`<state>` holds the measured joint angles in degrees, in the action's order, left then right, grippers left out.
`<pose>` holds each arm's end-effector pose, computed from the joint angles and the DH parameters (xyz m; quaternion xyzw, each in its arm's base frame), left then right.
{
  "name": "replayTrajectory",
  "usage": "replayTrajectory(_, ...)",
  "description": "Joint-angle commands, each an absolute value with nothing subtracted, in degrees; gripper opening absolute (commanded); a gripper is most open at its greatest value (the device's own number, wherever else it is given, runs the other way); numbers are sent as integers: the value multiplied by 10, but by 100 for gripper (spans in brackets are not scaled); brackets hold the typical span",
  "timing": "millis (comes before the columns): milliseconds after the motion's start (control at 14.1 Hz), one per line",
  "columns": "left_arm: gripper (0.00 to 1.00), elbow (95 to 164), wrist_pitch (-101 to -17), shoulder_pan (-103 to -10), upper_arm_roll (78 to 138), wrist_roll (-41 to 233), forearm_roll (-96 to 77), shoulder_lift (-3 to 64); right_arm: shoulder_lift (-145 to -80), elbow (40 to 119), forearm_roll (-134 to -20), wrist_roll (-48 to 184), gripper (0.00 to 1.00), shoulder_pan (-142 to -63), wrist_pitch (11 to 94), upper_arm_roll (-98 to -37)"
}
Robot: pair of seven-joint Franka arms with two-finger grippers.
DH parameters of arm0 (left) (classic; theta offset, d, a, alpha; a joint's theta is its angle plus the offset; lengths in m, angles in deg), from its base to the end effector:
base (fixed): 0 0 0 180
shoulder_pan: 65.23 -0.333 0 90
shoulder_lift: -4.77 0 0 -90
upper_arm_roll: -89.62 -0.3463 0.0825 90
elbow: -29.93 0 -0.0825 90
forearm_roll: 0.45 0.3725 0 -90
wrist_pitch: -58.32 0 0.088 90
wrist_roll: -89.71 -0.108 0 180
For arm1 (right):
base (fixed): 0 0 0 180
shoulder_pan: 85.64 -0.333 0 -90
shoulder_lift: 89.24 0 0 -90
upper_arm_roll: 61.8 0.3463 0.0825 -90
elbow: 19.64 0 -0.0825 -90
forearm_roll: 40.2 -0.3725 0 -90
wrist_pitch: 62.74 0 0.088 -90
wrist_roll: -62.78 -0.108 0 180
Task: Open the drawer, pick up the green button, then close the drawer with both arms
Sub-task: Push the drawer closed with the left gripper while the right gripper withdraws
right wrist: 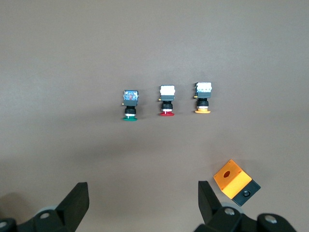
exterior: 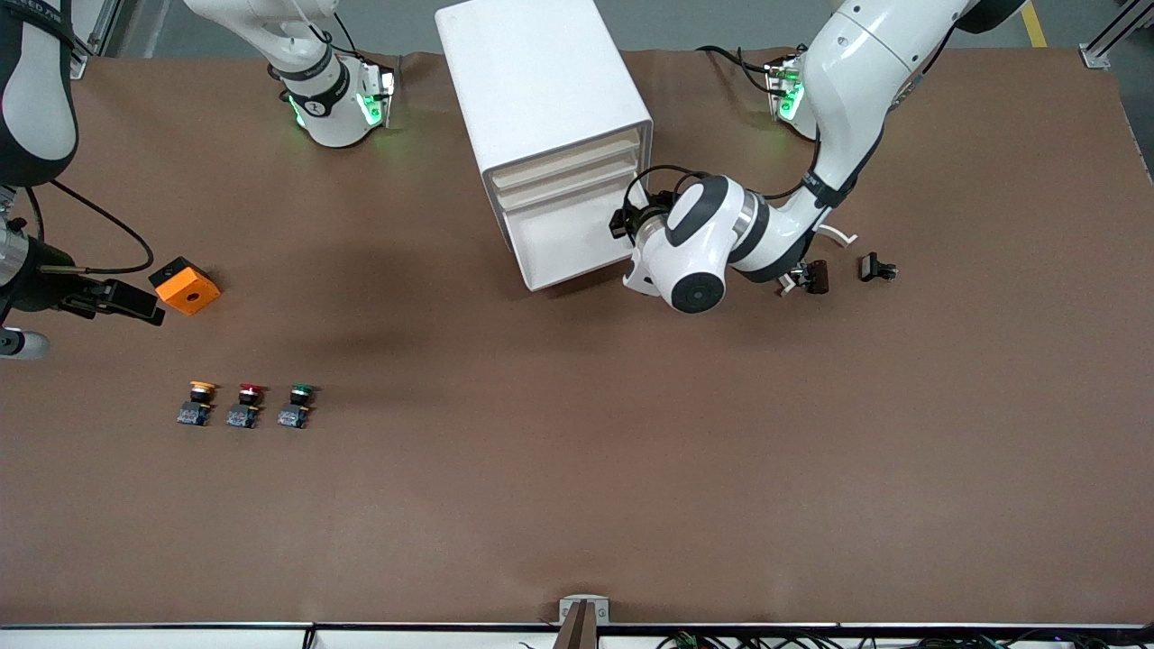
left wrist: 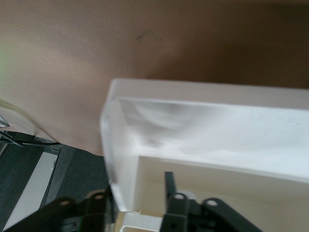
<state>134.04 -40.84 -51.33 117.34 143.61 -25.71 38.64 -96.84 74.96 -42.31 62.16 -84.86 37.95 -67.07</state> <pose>0.4282 -0.4029 0.2647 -0.8778 -0.1867 0.4412 0.0015 0.5915 -0.0561 0.5573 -0.9980 0.0615 0.0123 0.0126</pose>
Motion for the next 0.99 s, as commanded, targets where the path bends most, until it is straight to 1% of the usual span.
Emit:
replayTrajectory(0, 100, 1334, -424, -517, 1184, 1450, -276, 384, -962, 753, -419, 628, 100, -839, 381, -663)
replayTrajectory(283, 100, 1333, -423, -548, 1181, 1445, -262, 381, -960, 743, -416, 627, 100, -842, 372, -660)
replayTrajectory(354, 100, 1332, -423, -556, 1181, 1444, -255, 381, -960, 725, -400, 627, 100, -848, 359, -658)
replayTrajectory(496, 100, 1329, -423, -568, 1181, 1443, -247, 379, -965, 654, -353, 626, 100, -858, 301, -657)
replayTrajectory(638, 100, 1326, -422, -584, 1182, 1443, -239, 375, -965, 603, -348, 624, 100, -862, 252, -658)
replayTrajectory(921, 100, 1314, -424, -603, 1182, 1441, -198, 361, -962, 594, -355, 619, 100, -861, 219, -658)
